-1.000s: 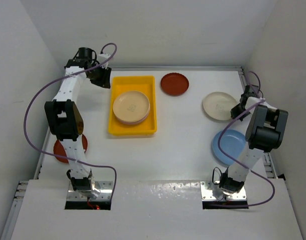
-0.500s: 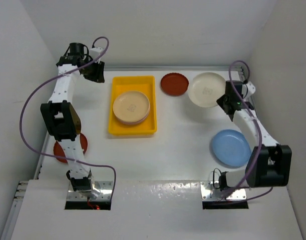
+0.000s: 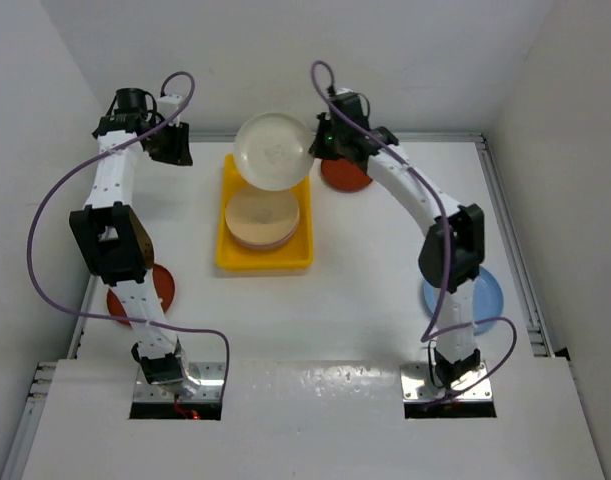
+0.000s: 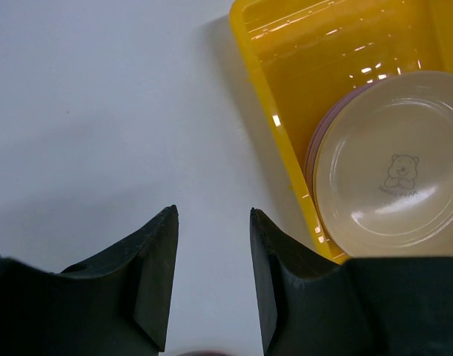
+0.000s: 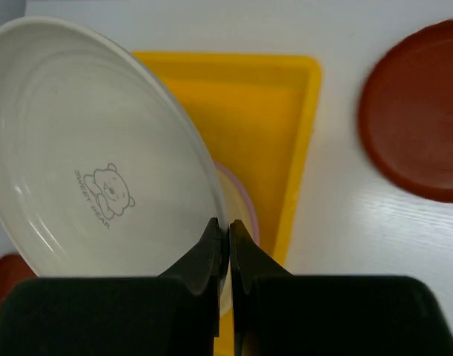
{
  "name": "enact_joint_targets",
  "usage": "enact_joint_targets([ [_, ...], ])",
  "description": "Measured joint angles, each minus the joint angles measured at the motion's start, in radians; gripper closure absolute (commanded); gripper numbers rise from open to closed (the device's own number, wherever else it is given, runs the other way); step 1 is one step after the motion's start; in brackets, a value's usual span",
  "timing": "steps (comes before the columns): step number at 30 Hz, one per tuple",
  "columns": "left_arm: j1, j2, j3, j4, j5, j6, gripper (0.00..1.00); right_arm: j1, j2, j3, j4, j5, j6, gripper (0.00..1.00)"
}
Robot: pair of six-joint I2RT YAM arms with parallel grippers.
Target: Place the plates into the plastic bin on the countertop
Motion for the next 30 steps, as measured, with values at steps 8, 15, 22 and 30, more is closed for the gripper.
enact_joint_targets([
  [8,0.012,-0.002,-0.055,0.003,0.011,0.0,0.54,0.124,0.217,0.098,-0.144,-0.096,-0.065,1.0],
  [15,0.023,-0.007,-0.064,0.005,0.03,0.004,0.54,0.137,0.261,0.088,-0.154,-0.064,-0.075,1.0],
  [22,0.024,-0.009,-0.068,0.004,0.041,0.005,0.54,0.136,0.262,0.077,-0.126,-0.014,-0.095,1.0],
  [30,0.024,-0.011,-0.071,0.003,0.045,0.005,0.54,0.137,0.262,0.073,-0.111,0.007,-0.111,0.59],
])
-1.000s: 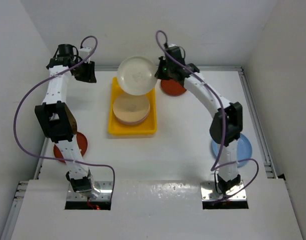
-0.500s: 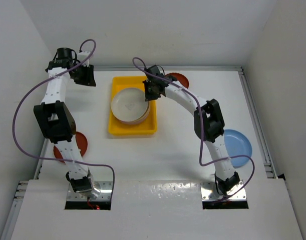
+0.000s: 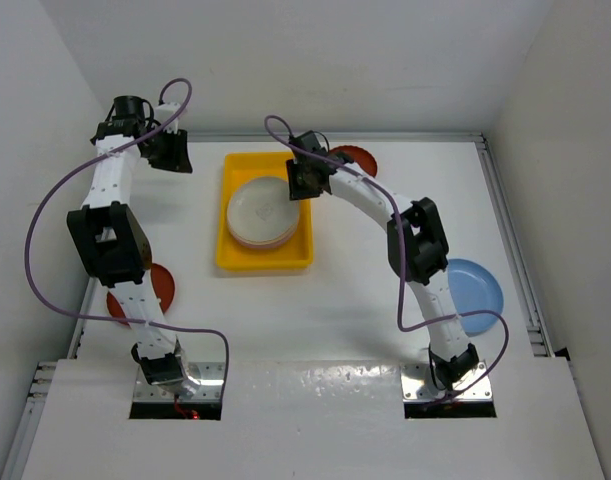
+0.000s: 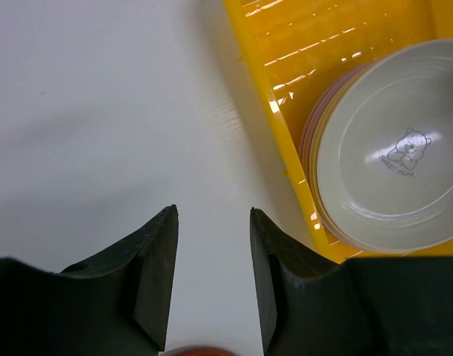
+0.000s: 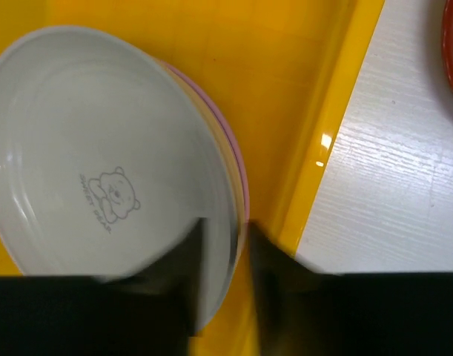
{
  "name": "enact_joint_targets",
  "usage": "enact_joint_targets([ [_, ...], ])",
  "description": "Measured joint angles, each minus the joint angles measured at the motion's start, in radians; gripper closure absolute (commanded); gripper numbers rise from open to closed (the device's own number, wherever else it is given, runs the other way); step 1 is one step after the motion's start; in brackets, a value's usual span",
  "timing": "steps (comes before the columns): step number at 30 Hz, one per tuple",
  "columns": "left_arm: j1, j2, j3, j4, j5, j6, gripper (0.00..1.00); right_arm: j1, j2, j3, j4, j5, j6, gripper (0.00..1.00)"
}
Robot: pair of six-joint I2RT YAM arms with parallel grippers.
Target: Place the plates into the plastic bin on the countertop
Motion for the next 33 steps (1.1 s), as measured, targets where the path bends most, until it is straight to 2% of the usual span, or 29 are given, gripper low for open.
enact_joint_targets([
  [2,0.0,-0.002,0.0,0.001,0.0,0.0,0.54,0.003,0.0,-0.006,0.0,0.007,-0.008,0.47],
  [6,0.0,-0.007,0.0,0.001,0.003,0.0,0.53,0.024,-0.003,-0.031,0.008,0.049,-0.046,0.44],
  [7,0.0,-0.008,0.0,0.001,0.003,0.0,0.53,0.033,-0.007,-0.045,0.012,0.063,-0.058,0.48],
  [9,0.0,-0.01,0.0,0.001,0.005,0.0,0.53,0.049,-0.018,-0.072,0.018,0.091,-0.079,0.68],
  [12,0.0,-0.011,0.0,0.001,0.007,0.0,0.53,0.067,-0.029,-0.095,0.019,0.123,-0.096,0.76],
  [20,0.0,-0.013,-0.013,0.004,0.007,0.008,0.53,0.066,-0.029,-0.095,0.03,0.122,-0.094,0.77],
  [23,0.0,-0.013,-0.021,0.005,0.006,0.008,0.53,0.066,-0.029,-0.095,0.029,0.121,-0.094,0.69],
  [33,0.0,-0.015,-0.031,0.007,0.006,0.011,0.53,0.065,-0.051,-0.109,0.036,0.127,-0.1,0.65],
])
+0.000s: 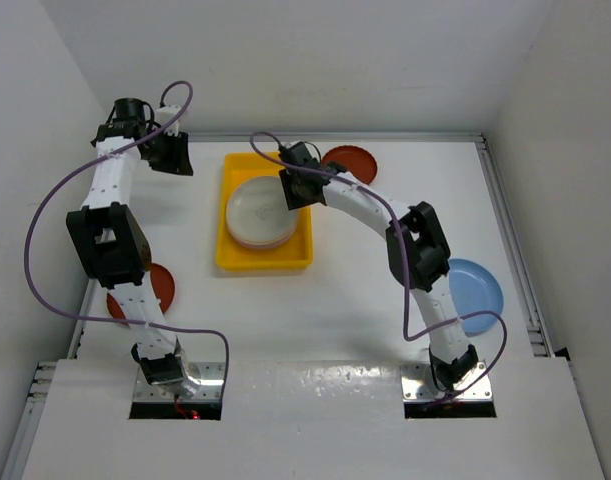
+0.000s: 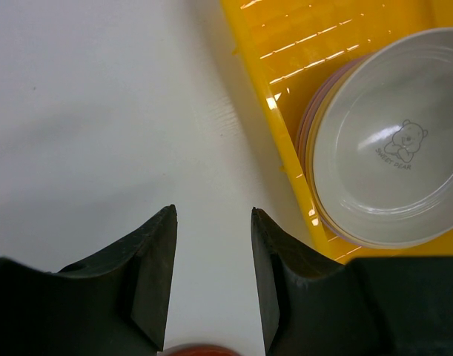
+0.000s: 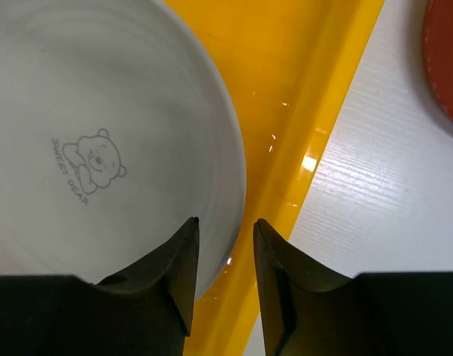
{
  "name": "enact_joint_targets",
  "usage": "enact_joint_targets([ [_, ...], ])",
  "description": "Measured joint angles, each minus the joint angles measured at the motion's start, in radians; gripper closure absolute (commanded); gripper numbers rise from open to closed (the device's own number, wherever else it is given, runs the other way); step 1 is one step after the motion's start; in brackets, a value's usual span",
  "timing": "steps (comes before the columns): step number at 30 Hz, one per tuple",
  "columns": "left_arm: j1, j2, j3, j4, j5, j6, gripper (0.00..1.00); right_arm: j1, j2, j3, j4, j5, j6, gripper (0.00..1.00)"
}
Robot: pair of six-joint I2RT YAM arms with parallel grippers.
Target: Place the plates into the plastic bin on the countertop
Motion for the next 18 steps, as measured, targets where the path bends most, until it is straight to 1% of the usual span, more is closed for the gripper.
enact_joint_targets([
  [1,0.0,0.0,0.0,0.0,0.0,0.0,0.53,0.0,-0.007,0.0,0.004,0.003,0.0,0.65],
  [5,0.0,-0.001,-0.001,0.0,0.0,0.0,0.53,-0.003,-0.03,0.0,0.027,0.016,0.004,0.74],
  [6,0.0,-0.001,-0.001,0.0,0.0,0.0,0.53,-0.003,-0.031,0.0,0.032,0.02,0.006,0.79],
  [8,0.0,-0.002,-0.002,0.0,0.0,0.0,0.53,-0.003,-0.031,0.0,0.034,0.021,0.01,0.82],
  [18,0.0,-0.015,-0.021,0.0,-0.001,0.004,0.53,-0.003,0.015,0.029,0.027,0.01,0.021,0.89],
])
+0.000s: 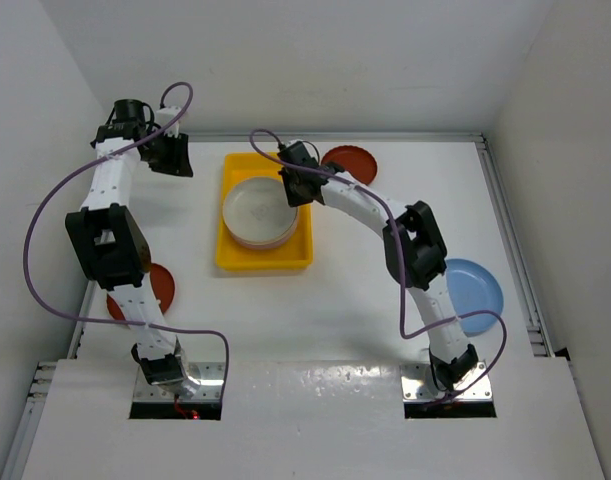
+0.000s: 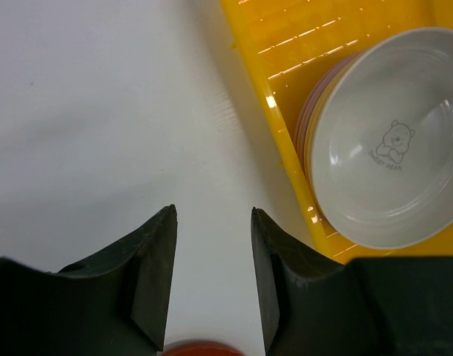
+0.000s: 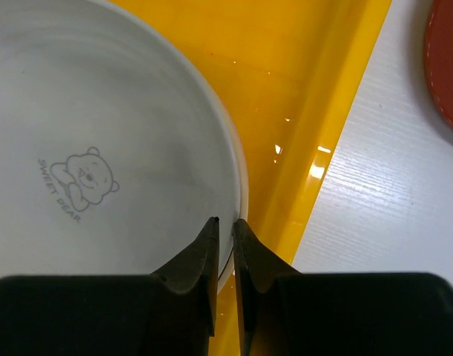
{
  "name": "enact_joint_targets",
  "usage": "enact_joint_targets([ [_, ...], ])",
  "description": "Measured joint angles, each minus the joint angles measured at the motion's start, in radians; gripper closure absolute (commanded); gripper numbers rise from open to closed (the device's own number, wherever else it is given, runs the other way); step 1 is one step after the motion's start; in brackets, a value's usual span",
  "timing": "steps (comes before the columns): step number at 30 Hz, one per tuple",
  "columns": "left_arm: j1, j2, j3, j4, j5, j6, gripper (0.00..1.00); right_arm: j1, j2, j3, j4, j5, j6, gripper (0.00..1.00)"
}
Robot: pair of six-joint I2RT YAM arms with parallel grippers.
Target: Place the plates into the plastic bin on the countertop
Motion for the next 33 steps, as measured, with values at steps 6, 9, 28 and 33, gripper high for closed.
enact_joint_targets([
  [6,0.0,-0.003,0.0,0.0,0.0,0.0,0.53,0.0,0.007,-0.001,-0.001,0.001,0.0,0.89],
  [9,0.0,-0.003,0.0,0.0,0.0,0.0,0.53,0.0,0.007,-0.001,-0.001,0.006,-0.001,0.88],
  [28,0.0,-0.003,0.0,0.0,-0.005,0.0,0.53,-0.566,-0.889,-0.907,-0.102,0.15,0.238,0.21],
  [33,0.0,-0.004,0.0,0.001,-0.013,0.0,0.53,-0.859,-1.065,-1.23,-0.19,0.145,0.357,0.21],
])
